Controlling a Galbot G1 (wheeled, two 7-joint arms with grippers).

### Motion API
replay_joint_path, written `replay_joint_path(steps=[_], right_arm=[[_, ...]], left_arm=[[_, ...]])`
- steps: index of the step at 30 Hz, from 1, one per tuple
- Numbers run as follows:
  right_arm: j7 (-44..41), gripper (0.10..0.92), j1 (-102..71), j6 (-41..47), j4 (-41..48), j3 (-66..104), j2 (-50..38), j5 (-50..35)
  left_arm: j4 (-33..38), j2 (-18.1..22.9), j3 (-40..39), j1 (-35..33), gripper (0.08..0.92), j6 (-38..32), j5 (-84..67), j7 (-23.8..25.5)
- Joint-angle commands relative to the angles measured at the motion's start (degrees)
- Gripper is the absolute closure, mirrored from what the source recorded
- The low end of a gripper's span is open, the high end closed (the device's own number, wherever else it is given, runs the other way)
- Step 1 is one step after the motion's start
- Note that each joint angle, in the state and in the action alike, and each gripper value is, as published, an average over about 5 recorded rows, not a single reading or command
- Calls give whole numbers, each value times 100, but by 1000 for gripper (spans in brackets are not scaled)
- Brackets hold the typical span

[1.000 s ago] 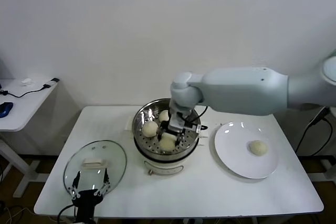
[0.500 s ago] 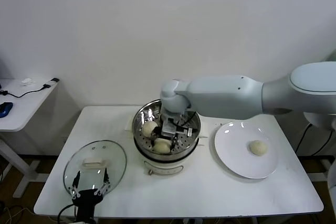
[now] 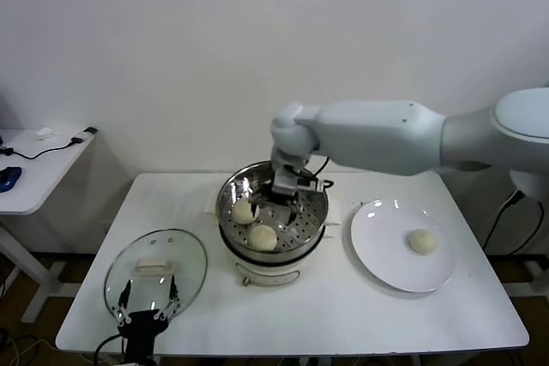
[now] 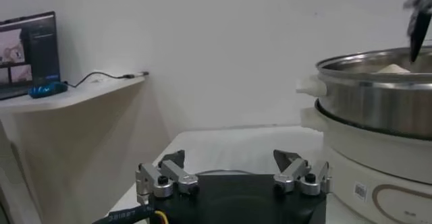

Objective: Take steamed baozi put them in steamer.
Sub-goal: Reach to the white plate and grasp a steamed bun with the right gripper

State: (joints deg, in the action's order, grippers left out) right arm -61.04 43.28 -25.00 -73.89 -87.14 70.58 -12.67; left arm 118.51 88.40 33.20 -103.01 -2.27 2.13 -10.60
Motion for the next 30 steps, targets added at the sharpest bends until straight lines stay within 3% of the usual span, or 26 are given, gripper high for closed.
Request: replay_joint_path(steps=[1, 6, 14, 30], right_arm=[[-974, 203, 886, 1185, 716, -461, -1461, -1787], [-1027, 203, 785, 1687, 942, -944, -2264, -1848], [-766, 203, -536, 2024, 1195, -432, -3223, -888], [-432, 203, -2764, 2029, 2481, 1246, -2929, 386]], left_arm=[[15, -15, 1, -7, 177, -13, -5, 5], [18, -15, 6, 4, 177, -15, -13, 7], [-34, 22, 13, 38, 177, -7, -12, 16], [-196, 36, 99, 57, 177, -27, 0, 27]])
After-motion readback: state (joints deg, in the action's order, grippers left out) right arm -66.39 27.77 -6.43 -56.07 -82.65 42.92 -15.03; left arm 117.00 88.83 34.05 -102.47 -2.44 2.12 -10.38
